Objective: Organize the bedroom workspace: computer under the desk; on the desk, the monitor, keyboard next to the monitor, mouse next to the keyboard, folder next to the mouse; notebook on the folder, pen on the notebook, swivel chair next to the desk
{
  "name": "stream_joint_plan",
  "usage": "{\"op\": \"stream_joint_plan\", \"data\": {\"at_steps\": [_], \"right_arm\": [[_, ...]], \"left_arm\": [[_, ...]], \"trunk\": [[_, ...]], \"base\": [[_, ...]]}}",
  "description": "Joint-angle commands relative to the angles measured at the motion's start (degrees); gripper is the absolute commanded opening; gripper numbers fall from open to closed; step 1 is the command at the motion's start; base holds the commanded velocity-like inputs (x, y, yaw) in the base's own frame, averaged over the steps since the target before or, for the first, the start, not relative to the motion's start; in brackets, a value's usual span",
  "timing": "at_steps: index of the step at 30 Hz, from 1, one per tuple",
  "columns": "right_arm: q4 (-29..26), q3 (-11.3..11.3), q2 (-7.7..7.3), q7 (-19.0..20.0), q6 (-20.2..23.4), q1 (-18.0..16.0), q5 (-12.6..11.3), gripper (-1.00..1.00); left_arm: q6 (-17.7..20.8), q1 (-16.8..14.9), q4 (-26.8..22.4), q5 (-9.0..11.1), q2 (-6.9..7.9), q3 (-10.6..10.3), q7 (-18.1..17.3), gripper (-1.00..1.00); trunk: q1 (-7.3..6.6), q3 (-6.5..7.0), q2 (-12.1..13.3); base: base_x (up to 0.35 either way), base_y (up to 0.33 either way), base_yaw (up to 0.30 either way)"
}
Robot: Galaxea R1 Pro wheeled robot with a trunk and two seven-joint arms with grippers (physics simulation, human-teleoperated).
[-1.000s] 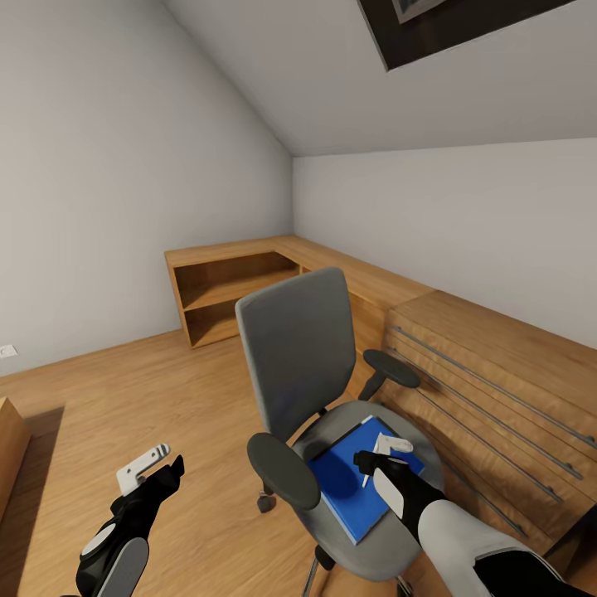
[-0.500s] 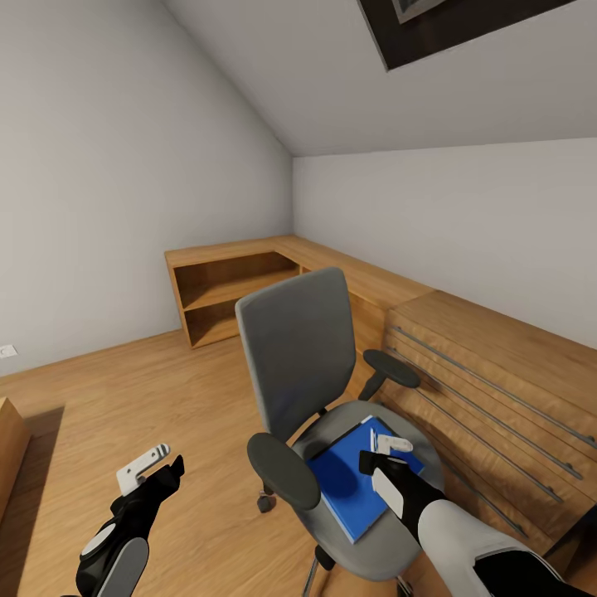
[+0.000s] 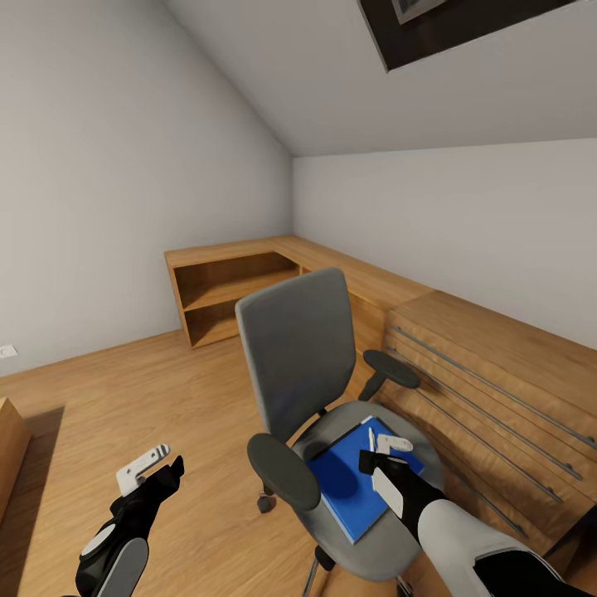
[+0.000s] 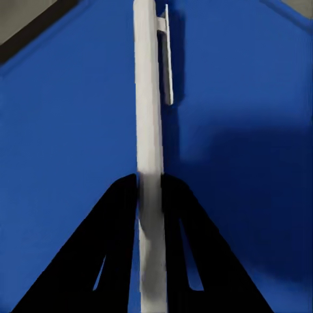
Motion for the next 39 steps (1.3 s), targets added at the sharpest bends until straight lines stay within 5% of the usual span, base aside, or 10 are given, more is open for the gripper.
{"op": "stream_joint_plan", "data": {"at_steps": [1, 25, 35, 39], "right_arm": [[-0.1, 0.5, -0.02, -0.4, 0.3, 0.0, -0.7, -1.0], [-0.6, 0.5, -0.15, -0.5, 0.0, 0.0, -0.6, -1.0], [-14.3, 0.6, -0.87, -2.1, 4.3, 0.6, -0.6, -1.0], [-23.3, 0.6, -1.14, -4.9, 7.8, 4.1, -0.6, -1.0]], "left_arm": [[0.1, 0.0, -0.1, 0.3, 0.06, -0.1, 0.5, 1.0], [0.1, 0.0, -0.1, 0.3, 0.05, -0.1, 0.5, 1.0], [0.0, 0.0, -0.1, 0.0, -0.06, -0.1, 0.5, 1.0], [0.1, 0.0, -0.1, 0.0, -0.07, -0.1, 0.5, 1.0]], "trunk": [[-0.23, 0.13, 0.4], [-5.5, 4.44, 10.0], [-7.7, 6.23, 14.0], [-8.58, 6.95, 15.6]], "base": [[0.0, 0.0, 0.0], [0.0, 0.0, 0.0], [0.0, 0.0, 0.0], [-0.026, 0.0, 0.0]]}}
